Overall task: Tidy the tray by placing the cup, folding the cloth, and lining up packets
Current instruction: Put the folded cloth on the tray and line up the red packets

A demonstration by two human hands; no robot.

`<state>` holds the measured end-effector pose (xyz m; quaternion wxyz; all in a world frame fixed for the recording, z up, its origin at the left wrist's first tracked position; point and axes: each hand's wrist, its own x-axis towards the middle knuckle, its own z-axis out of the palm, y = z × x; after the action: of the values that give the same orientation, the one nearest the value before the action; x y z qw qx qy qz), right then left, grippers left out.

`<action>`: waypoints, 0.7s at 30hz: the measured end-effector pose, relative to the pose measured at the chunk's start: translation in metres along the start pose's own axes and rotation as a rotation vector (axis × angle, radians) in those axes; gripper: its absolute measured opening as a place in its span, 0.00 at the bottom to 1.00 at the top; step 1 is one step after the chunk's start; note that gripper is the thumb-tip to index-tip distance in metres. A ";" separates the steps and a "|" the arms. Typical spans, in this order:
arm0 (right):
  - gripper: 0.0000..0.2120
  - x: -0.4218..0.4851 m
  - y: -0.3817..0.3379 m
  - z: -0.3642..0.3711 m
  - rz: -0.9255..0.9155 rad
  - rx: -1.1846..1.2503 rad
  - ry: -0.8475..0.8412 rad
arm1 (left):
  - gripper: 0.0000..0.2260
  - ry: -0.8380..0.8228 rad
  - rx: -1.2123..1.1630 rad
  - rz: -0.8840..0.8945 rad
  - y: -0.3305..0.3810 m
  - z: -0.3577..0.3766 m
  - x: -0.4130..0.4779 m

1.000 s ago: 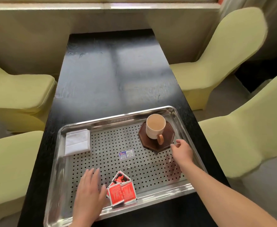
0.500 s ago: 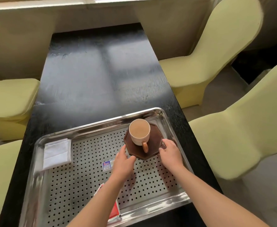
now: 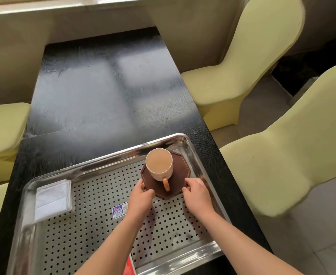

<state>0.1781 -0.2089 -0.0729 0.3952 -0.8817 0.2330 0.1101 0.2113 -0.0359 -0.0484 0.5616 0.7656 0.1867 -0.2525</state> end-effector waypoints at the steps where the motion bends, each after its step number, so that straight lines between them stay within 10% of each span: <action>1: 0.20 -0.001 0.000 0.000 -0.003 0.002 -0.003 | 0.19 -0.008 0.002 0.007 0.002 0.000 0.001; 21: 0.21 -0.005 0.001 -0.003 -0.044 0.006 0.012 | 0.26 -0.105 -0.045 0.077 0.004 0.006 0.010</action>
<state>0.1735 -0.2100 -0.0696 0.3987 -0.8861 0.2162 0.0956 0.2204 -0.0429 -0.0523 0.5971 0.7450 0.1330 -0.2661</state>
